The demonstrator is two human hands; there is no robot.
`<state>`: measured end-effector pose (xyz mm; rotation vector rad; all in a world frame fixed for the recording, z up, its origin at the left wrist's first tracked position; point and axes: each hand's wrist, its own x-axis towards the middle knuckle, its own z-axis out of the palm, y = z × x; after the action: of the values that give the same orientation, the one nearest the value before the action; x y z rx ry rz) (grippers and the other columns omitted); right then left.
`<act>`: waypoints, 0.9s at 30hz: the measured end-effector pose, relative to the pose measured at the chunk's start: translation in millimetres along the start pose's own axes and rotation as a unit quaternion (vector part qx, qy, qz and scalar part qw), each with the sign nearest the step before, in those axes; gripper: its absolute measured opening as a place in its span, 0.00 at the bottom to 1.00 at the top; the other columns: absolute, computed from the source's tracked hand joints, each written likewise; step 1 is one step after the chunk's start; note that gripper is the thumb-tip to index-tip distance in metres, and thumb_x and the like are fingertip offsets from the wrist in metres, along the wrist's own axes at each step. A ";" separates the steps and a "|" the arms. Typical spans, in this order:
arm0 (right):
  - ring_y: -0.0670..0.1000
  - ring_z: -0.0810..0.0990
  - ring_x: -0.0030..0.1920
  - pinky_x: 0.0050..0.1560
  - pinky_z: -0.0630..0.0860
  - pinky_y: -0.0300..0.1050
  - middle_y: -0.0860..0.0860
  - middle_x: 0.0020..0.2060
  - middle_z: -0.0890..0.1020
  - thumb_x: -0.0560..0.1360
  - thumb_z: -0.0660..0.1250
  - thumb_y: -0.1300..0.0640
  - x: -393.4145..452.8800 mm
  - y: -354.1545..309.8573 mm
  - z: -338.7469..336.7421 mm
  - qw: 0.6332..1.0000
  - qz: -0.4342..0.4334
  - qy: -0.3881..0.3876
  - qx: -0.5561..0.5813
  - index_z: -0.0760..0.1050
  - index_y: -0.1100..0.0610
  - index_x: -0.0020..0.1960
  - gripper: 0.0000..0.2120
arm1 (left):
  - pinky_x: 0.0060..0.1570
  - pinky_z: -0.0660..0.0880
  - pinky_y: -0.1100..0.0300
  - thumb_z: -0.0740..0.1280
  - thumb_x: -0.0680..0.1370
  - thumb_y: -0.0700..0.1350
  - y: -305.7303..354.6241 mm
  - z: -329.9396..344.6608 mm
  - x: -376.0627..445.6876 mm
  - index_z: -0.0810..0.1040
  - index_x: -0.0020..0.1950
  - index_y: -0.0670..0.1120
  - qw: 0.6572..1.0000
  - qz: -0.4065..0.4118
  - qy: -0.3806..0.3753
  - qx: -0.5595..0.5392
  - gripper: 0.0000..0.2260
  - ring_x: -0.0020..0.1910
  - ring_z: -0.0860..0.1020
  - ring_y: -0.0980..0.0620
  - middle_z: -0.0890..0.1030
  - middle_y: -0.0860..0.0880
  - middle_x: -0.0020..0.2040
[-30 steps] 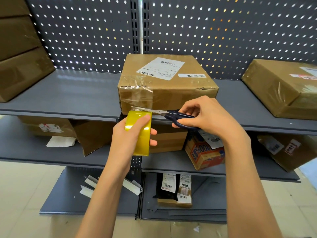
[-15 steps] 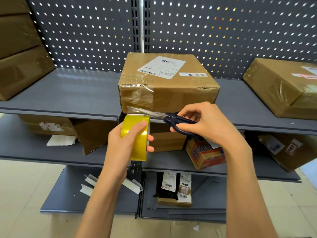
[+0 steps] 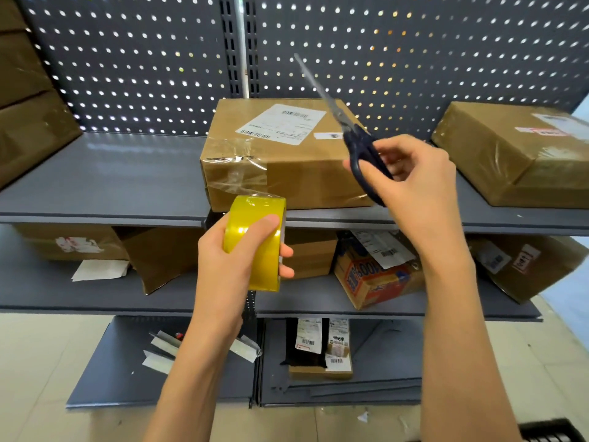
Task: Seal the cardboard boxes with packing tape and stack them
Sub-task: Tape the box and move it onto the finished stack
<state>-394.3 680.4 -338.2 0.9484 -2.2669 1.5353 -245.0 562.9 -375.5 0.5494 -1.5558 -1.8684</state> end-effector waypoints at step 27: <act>0.61 0.77 0.56 0.51 0.71 0.50 0.61 0.56 0.79 0.80 0.61 0.61 15.0 94.5 -13.9 0.935 0.174 -0.009 -0.308 0.75 0.64 0.62 0.13 | 0.23 0.74 0.60 0.69 0.69 0.47 -6.5 54.9 6.3 0.77 0.43 0.46 0.998 -0.023 -0.064 -0.007 0.07 0.23 0.77 0.49 0.80 0.44 0.29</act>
<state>-467.6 709.5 -394.2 0.3986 -2.7722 0.7928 -287.8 598.0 -369.7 0.4717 -1.6231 -1.9809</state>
